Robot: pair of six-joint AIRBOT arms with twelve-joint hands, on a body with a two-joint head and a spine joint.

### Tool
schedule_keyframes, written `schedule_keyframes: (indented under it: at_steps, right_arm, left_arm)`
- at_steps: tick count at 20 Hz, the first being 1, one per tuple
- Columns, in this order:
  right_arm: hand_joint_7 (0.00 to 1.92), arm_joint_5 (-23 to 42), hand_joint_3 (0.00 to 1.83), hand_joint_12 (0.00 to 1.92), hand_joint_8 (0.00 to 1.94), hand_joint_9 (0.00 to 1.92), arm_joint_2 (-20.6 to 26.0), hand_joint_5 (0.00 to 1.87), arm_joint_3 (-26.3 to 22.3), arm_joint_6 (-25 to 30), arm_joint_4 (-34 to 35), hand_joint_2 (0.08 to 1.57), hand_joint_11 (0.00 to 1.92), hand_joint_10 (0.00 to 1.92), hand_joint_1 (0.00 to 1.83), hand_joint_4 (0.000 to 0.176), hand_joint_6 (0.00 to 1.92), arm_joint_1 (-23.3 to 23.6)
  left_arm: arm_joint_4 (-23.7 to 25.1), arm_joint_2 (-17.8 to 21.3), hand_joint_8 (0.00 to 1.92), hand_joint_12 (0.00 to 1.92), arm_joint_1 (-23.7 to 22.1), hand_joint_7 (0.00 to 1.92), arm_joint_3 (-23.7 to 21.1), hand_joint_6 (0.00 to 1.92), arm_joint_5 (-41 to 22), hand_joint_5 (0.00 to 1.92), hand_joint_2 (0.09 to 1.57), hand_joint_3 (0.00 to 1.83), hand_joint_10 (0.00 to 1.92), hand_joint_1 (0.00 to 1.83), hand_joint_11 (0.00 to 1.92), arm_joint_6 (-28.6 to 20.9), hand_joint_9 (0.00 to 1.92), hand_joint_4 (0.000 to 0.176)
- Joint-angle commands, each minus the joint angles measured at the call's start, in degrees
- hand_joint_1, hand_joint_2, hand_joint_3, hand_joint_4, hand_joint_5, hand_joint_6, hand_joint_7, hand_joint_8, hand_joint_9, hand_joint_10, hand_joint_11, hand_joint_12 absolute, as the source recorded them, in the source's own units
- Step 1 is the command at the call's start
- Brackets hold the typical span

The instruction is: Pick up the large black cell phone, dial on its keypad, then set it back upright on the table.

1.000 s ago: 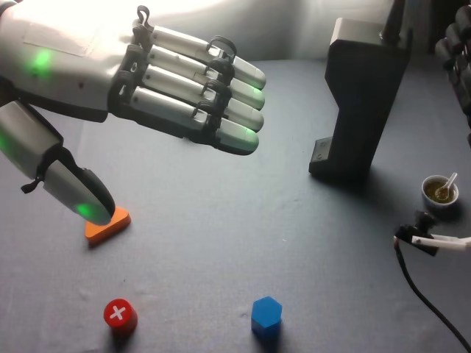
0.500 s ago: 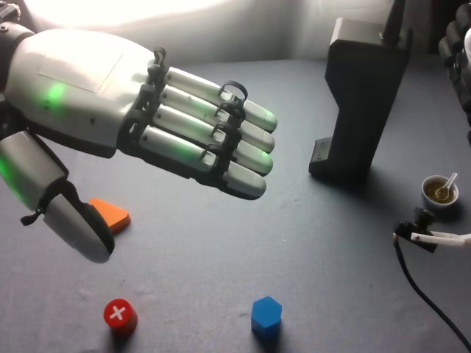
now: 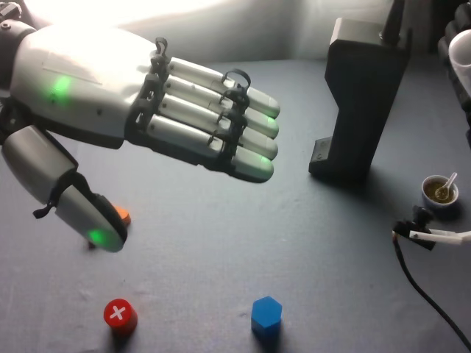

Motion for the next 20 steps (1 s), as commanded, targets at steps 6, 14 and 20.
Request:
schedule_keyframes:
  at_steps: [6,14,20]
  right_arm:
    - [0.00,6.00,0.01,0.00,0.00,0.00,-1.47,0.00,1.04,0.45,-2.36,1.01,0.00,0.00,0.65,0.000,0.00,2.16]
    - [0.00,4.71,0.00,0.00,0.00,0.00,-4.53,0.00,3.06,0.45,-2.00,0.98,0.00,0.00,0.70,0.000,0.00,3.67]
    - [0.00,3.33,0.01,0.00,0.00,0.00,-6.63,0.00,6.88,0.46,-2.00,1.02,0.00,0.00,0.76,0.000,0.00,3.97]
  left_arm:
    - [-6.15,0.13,0.01,0.07,-0.34,0.07,0.76,0.00,-2.44,0.03,1.19,0.00,0.01,0.00,0.01,-0.25,0.05,0.000]
    - [-12.16,0.23,0.00,0.31,4.18,0.12,3.95,0.00,0.25,0.08,1.20,0.00,0.00,0.00,0.00,2.88,0.11,0.000]
    - [-12.05,0.05,0.01,0.35,4.24,0.11,6.64,0.01,1.25,0.08,1.20,0.00,0.01,0.00,0.00,2.88,0.12,0.000]
